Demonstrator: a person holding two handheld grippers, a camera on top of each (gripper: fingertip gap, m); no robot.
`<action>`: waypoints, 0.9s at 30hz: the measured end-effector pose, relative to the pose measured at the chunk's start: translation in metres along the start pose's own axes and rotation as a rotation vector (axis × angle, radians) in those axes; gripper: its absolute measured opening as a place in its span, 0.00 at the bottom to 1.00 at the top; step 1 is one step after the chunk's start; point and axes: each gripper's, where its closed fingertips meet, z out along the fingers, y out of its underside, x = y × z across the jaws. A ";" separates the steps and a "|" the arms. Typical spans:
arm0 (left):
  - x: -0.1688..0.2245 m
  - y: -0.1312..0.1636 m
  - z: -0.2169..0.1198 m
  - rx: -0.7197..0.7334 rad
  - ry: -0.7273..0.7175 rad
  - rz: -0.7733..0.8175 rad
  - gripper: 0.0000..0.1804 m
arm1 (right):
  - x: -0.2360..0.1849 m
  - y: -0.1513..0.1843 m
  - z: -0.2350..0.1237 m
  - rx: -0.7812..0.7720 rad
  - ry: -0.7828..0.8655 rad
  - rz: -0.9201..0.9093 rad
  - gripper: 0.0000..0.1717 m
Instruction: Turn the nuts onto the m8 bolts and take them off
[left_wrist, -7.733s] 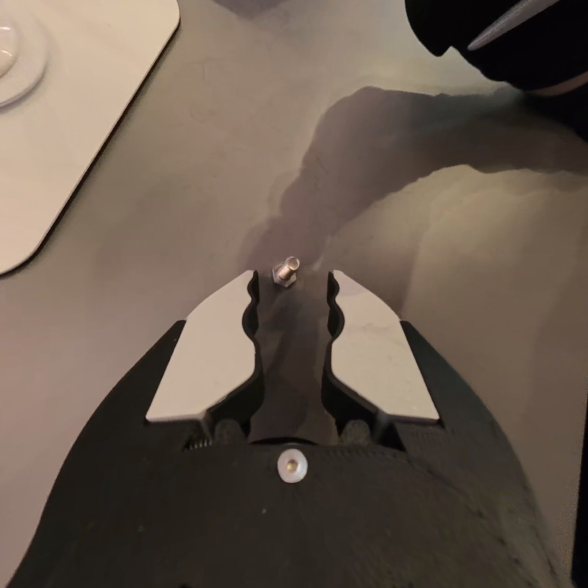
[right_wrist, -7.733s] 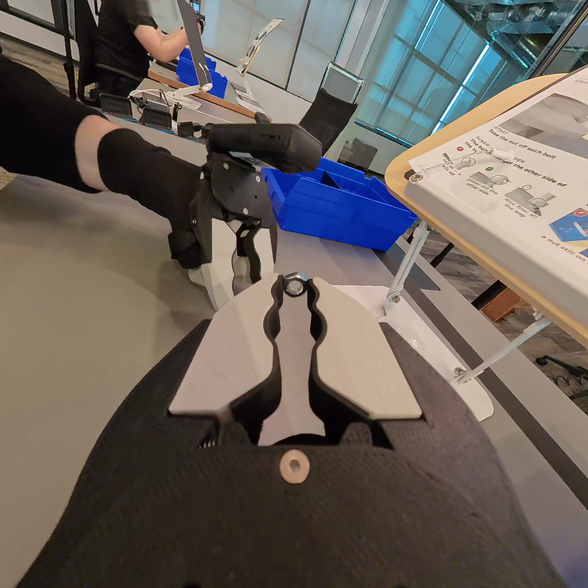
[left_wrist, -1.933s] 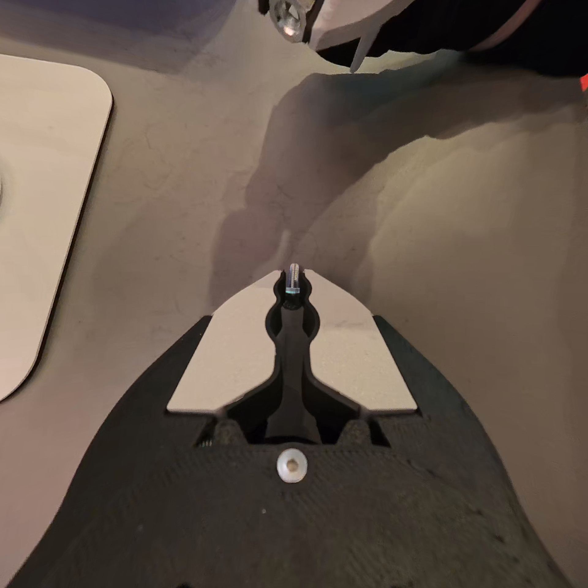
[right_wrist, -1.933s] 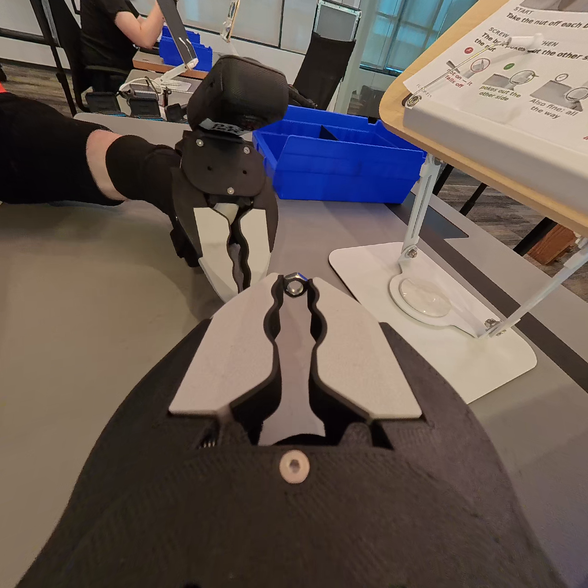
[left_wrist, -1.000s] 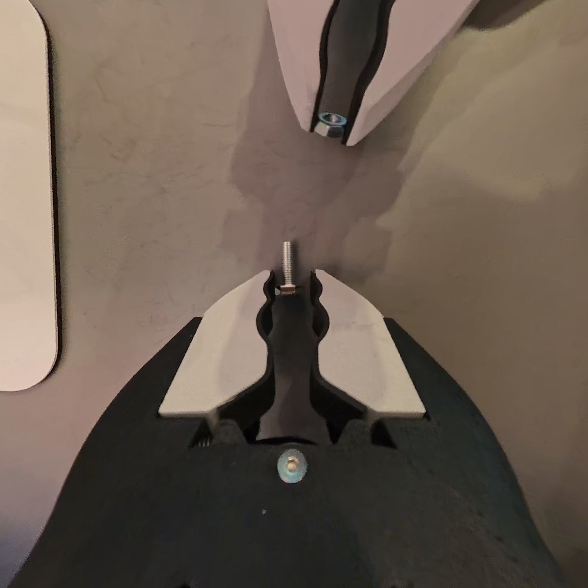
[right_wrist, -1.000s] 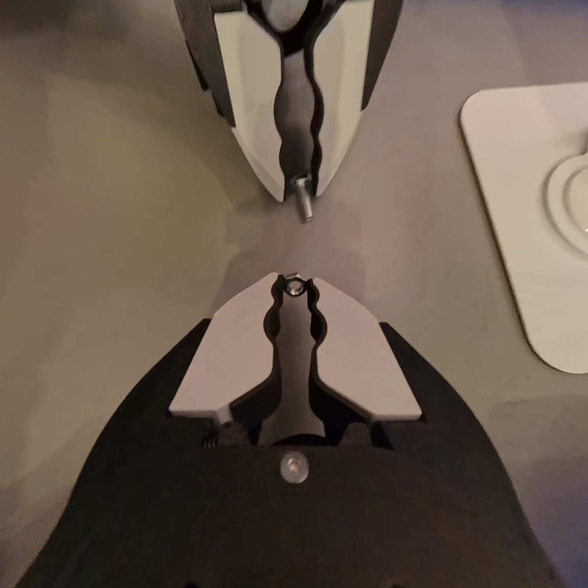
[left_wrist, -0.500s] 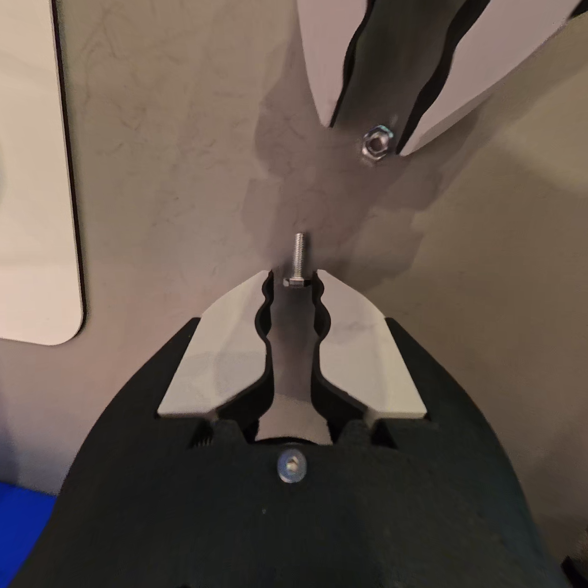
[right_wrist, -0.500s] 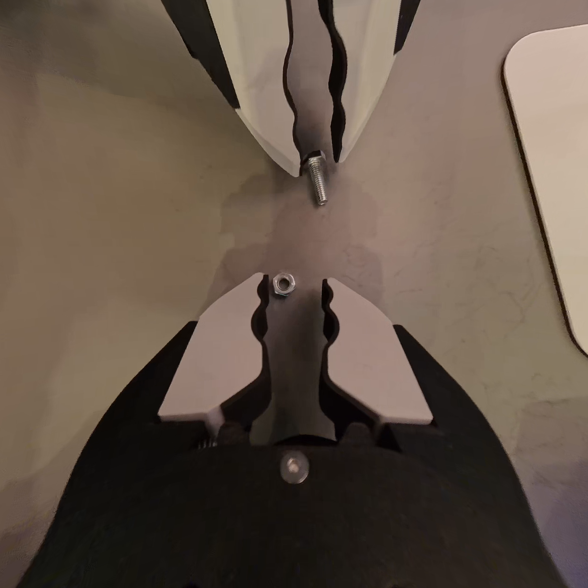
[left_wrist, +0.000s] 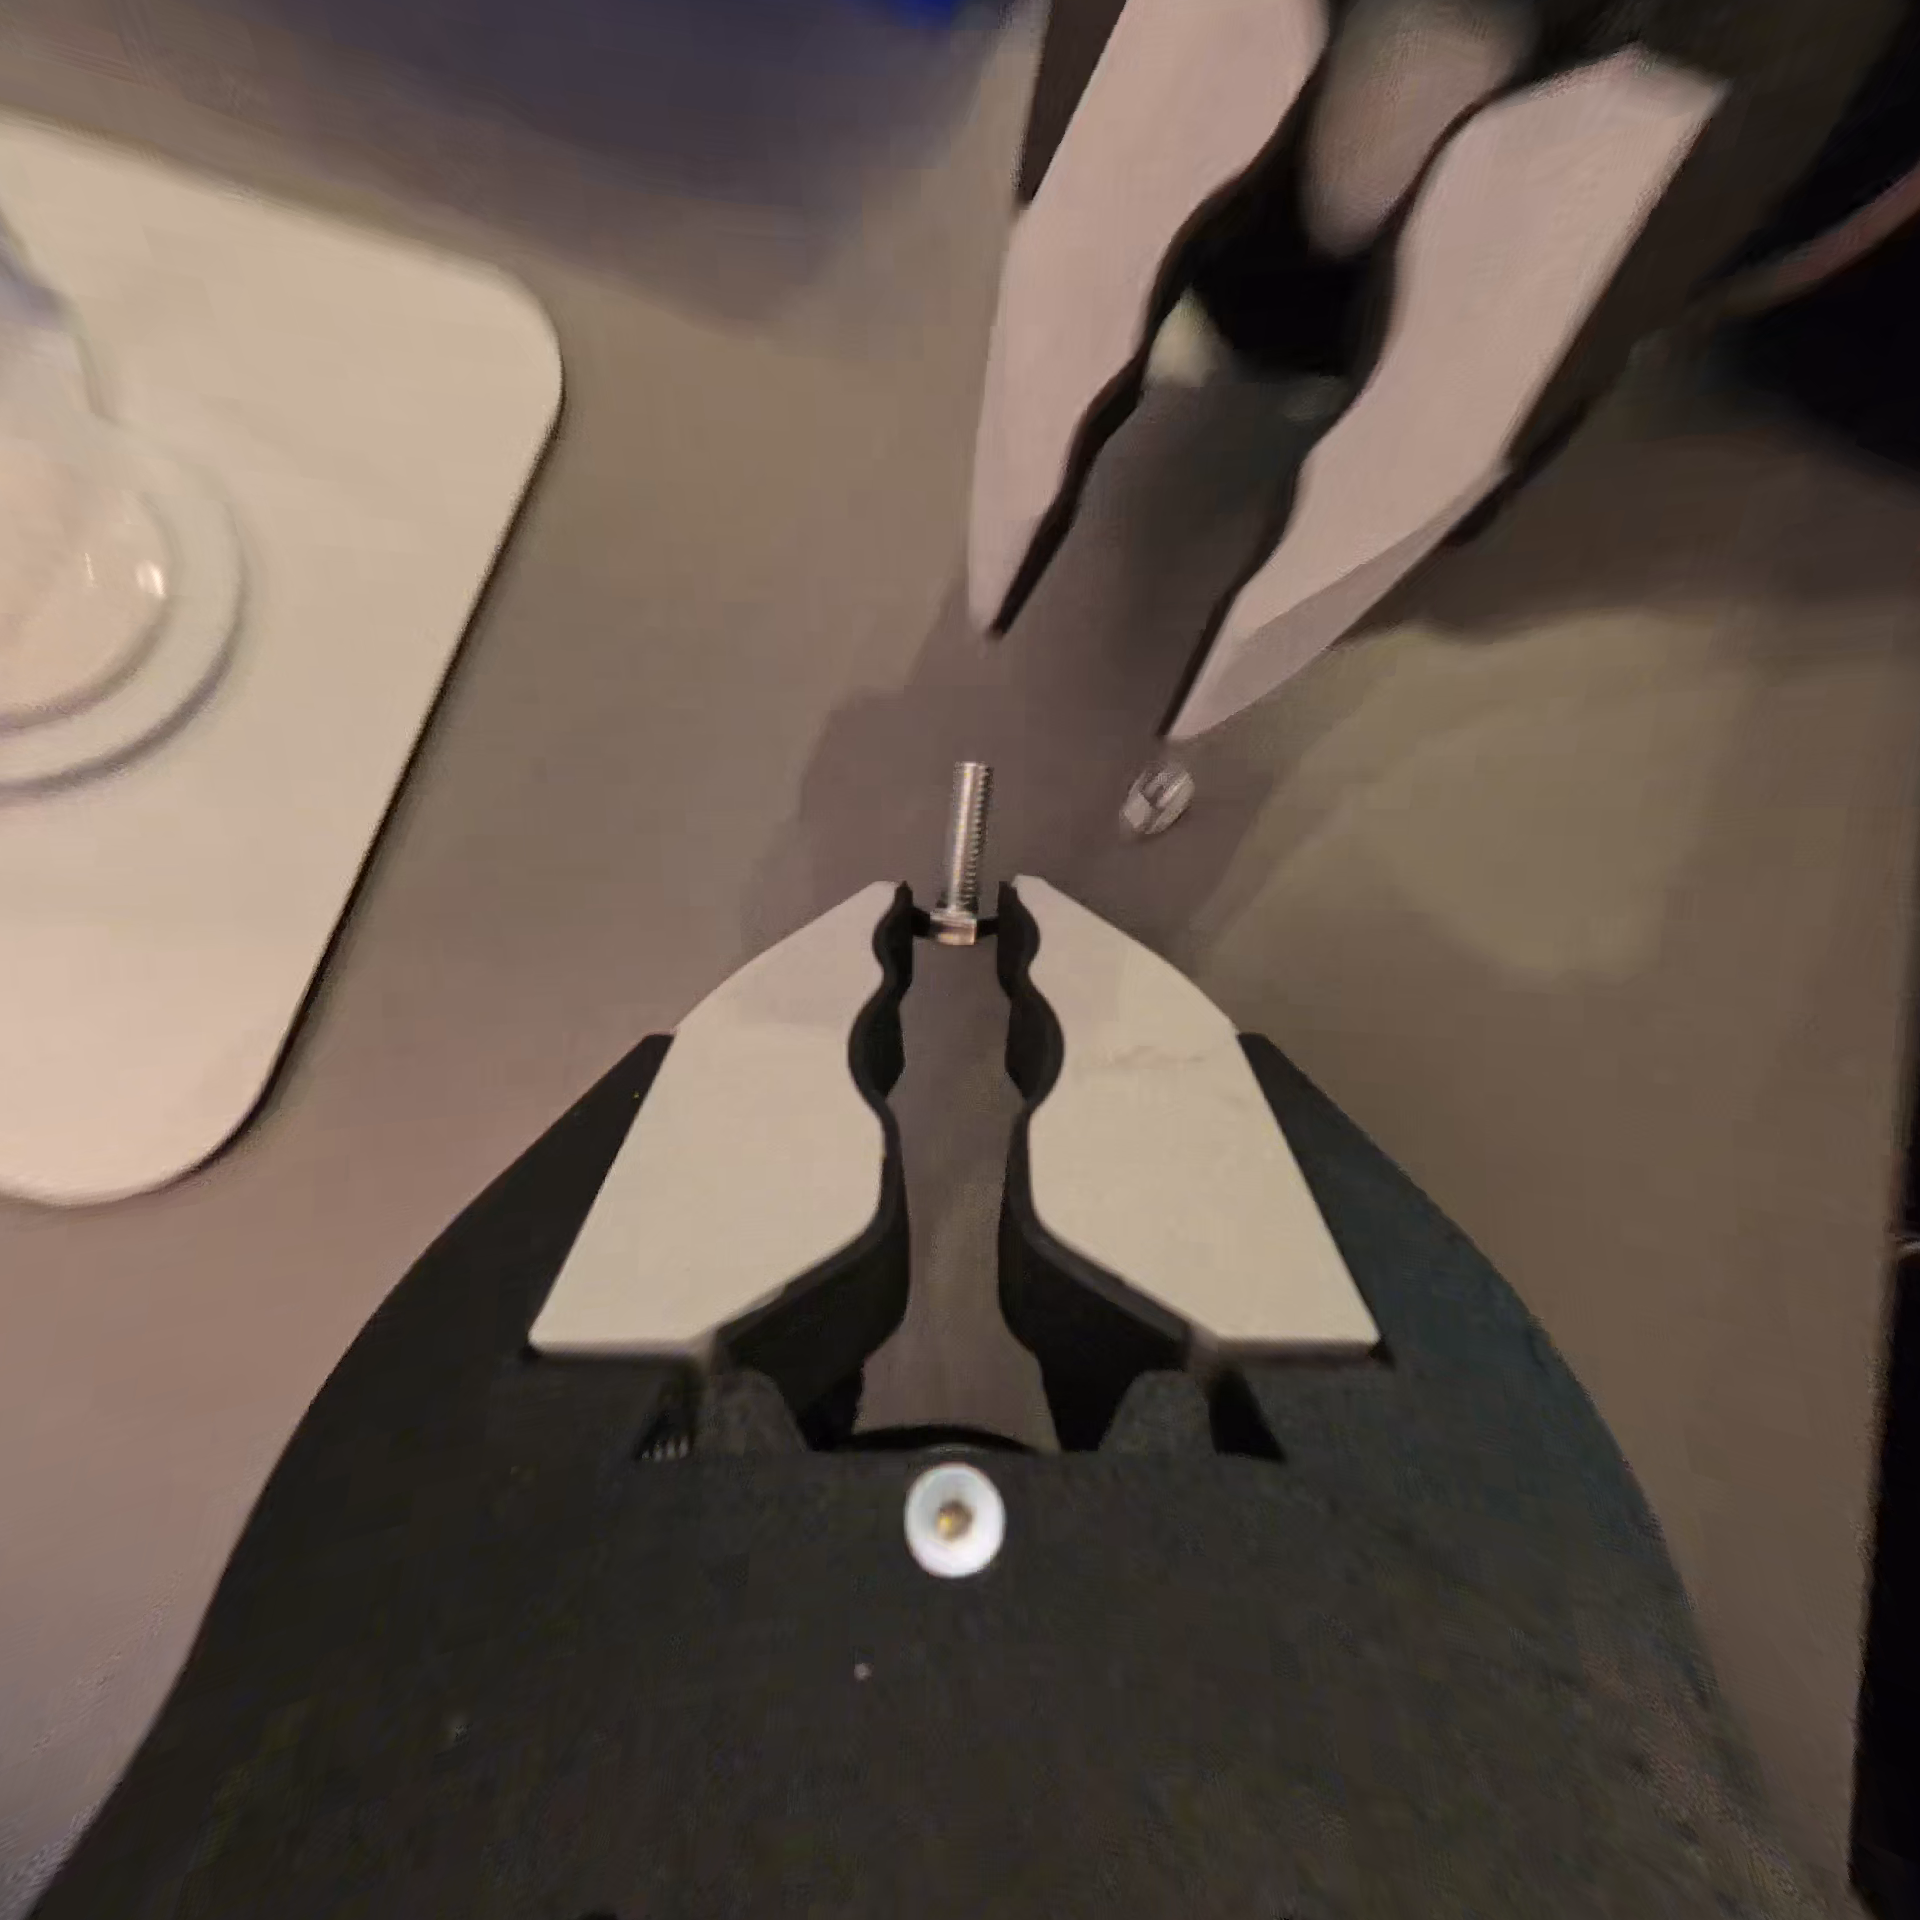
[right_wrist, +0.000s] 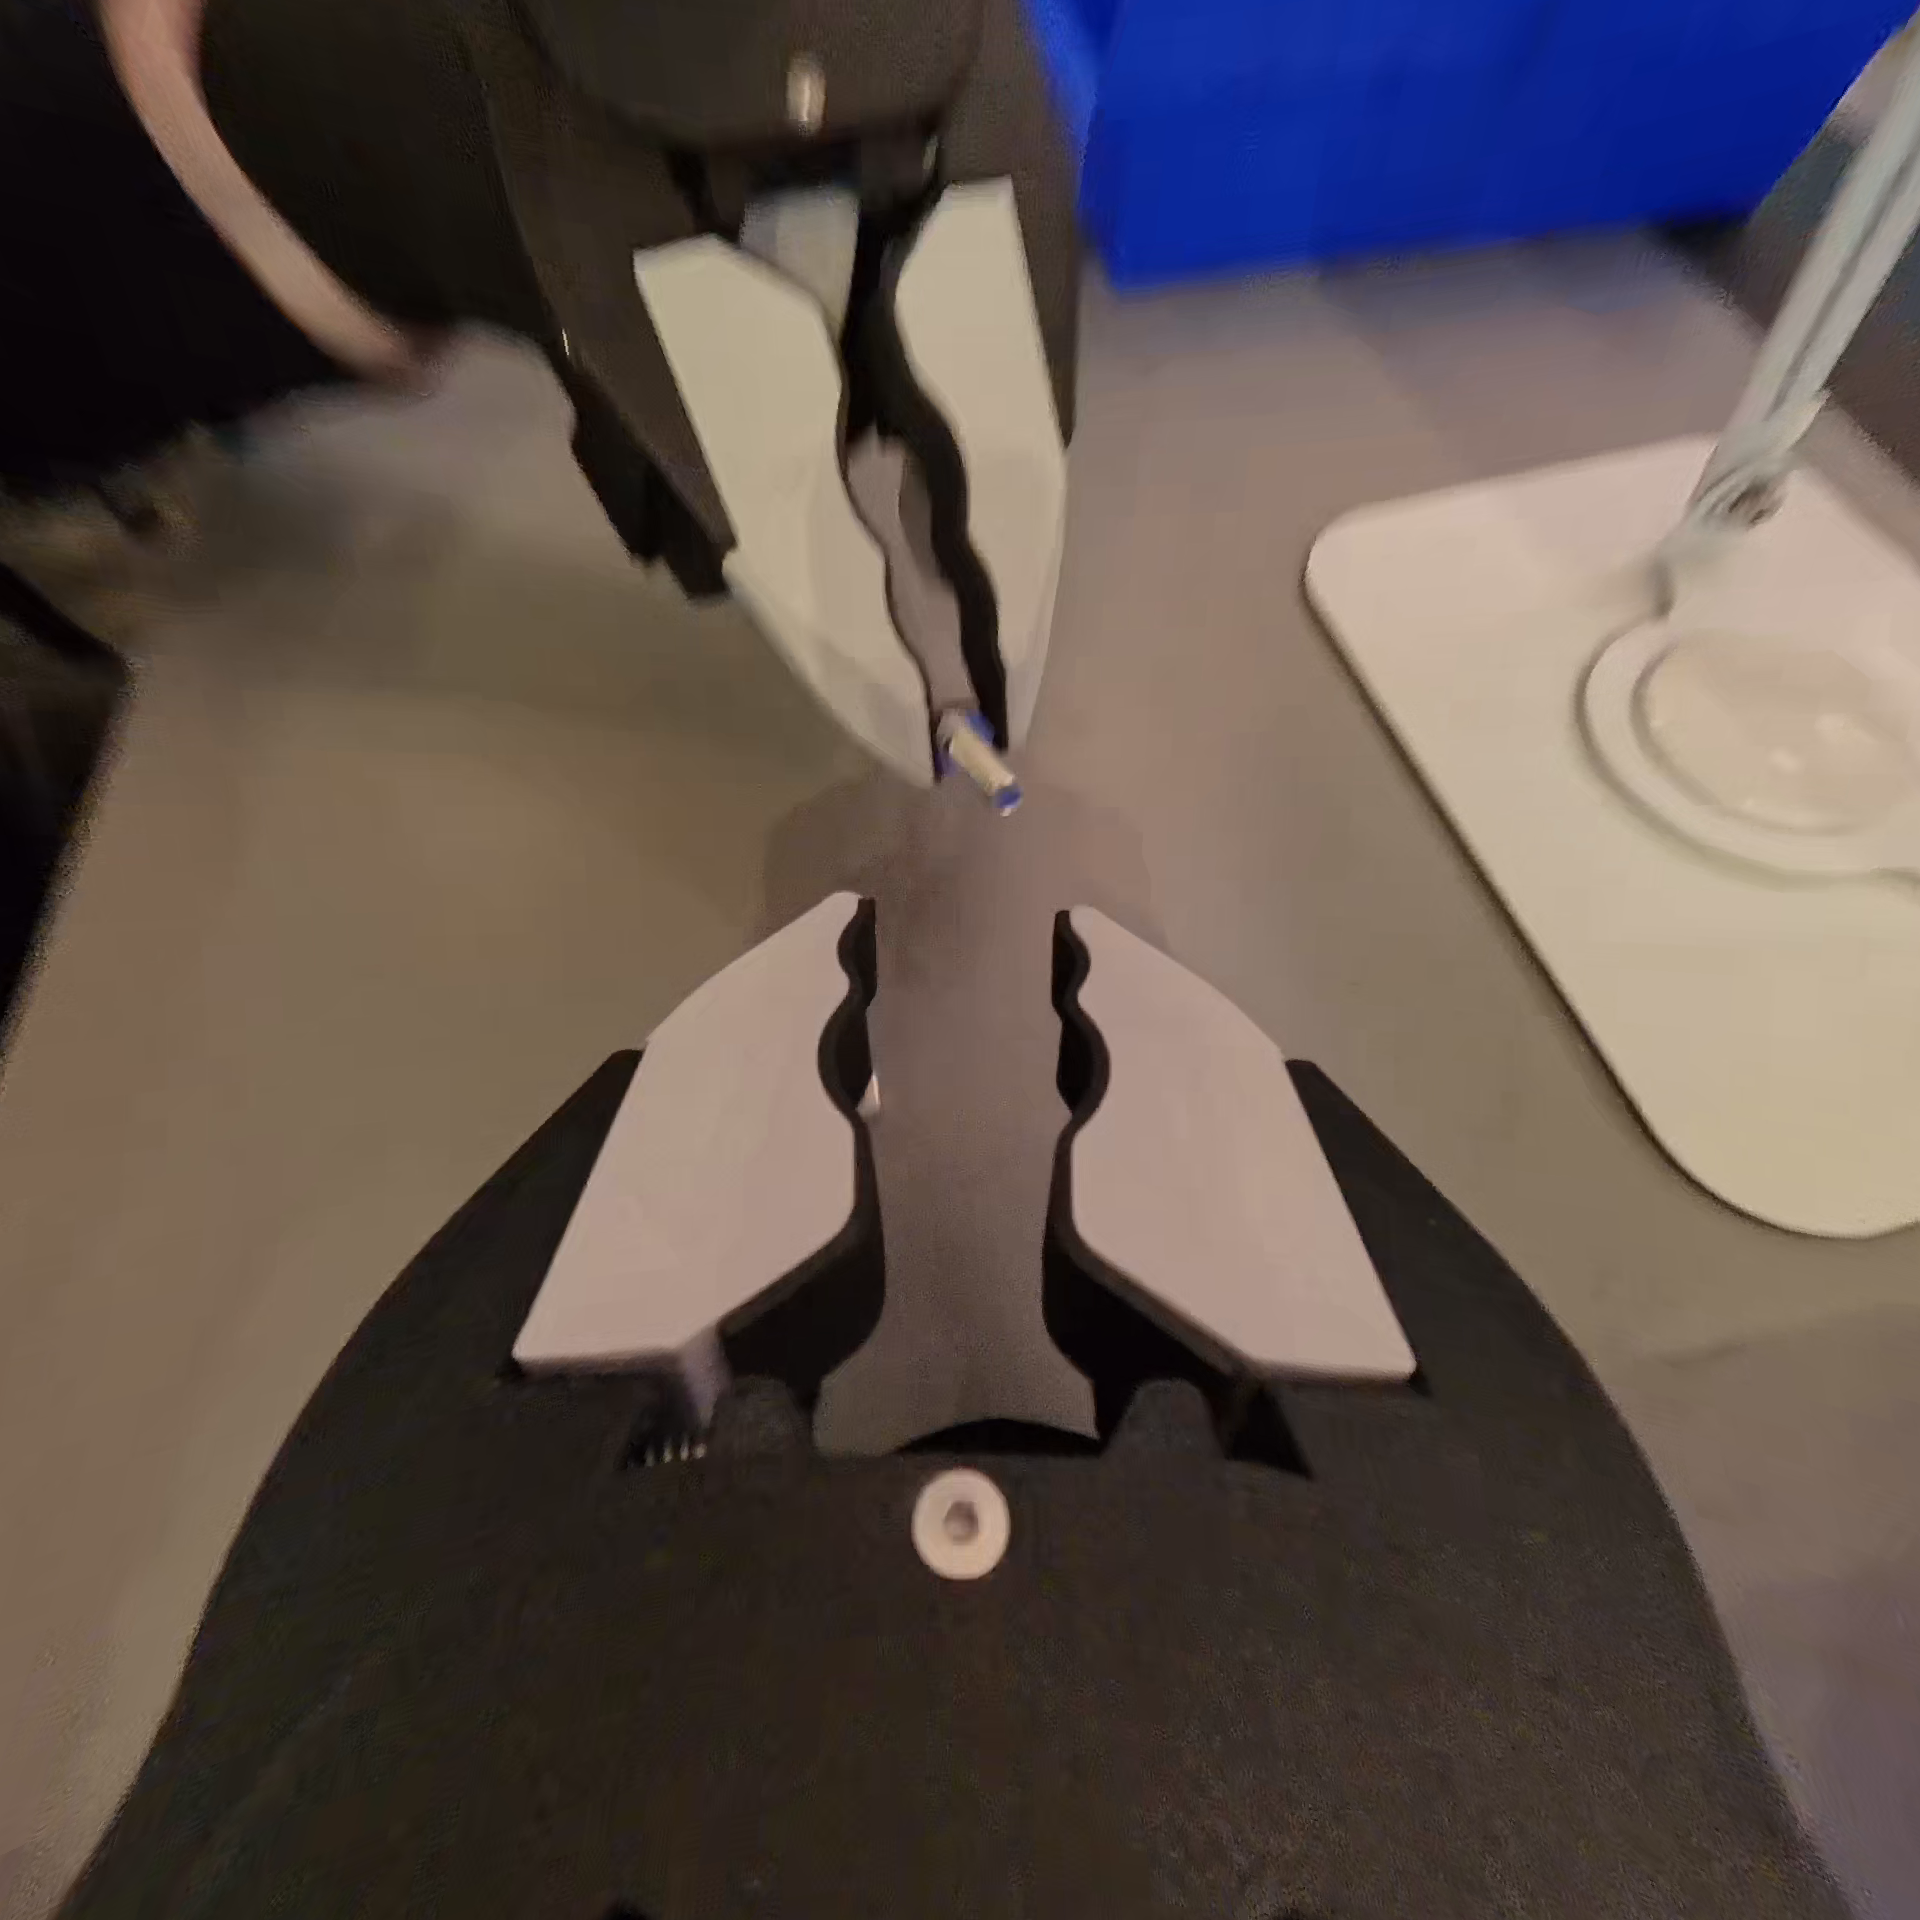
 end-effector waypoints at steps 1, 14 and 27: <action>0.007 -0.015 -0.007 0.123 0.049 0.006 0.08 | 0.000 -0.013 -0.003 0.092 -0.017 0.042 0.19; 0.029 -0.064 -0.025 0.576 0.224 -0.123 0.08 | -0.005 -0.071 -0.022 0.525 -0.183 0.241 0.04; 0.040 -0.045 -0.006 0.306 0.163 0.049 0.19 | -0.022 -0.065 -0.015 0.304 -0.192 0.087 0.04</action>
